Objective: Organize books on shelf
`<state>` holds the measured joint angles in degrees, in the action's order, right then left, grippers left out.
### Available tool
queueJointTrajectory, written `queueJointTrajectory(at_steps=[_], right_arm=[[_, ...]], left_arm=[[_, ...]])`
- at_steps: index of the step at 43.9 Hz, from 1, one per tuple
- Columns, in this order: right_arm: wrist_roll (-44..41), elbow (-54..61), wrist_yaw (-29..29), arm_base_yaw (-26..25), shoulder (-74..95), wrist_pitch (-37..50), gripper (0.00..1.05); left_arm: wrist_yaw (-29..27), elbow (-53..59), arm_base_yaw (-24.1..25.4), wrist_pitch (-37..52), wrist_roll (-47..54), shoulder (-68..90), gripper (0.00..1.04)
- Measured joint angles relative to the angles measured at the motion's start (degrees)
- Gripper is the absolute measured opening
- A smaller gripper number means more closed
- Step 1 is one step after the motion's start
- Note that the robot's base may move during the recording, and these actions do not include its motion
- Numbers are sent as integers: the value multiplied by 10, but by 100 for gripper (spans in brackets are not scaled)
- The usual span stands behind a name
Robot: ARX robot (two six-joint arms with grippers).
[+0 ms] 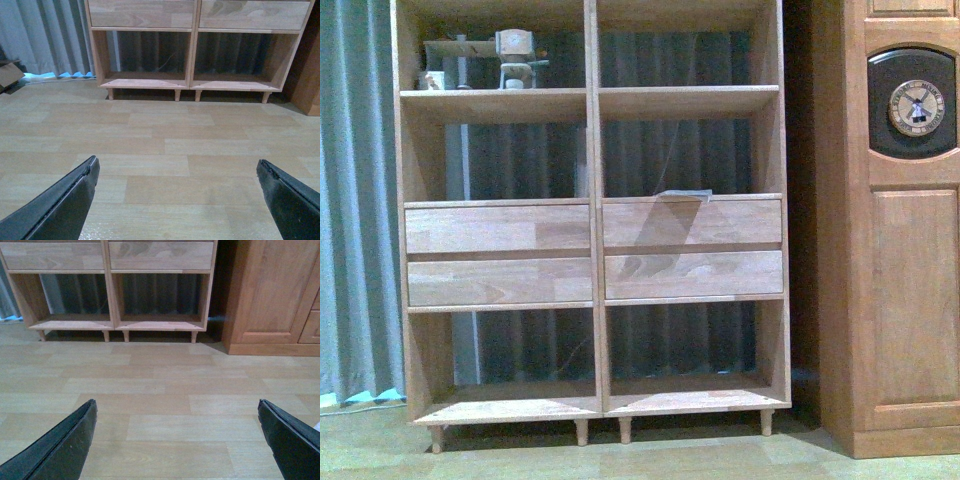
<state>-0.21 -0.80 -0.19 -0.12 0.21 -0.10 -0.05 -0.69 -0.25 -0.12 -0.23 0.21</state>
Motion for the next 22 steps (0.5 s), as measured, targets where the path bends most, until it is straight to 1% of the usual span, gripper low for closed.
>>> queueJointTrajectory(at_steps=[22], right_arm=[[0,0,0,0,0,0,98]], left_arm=[[0,0,0,0,0,0,97]])
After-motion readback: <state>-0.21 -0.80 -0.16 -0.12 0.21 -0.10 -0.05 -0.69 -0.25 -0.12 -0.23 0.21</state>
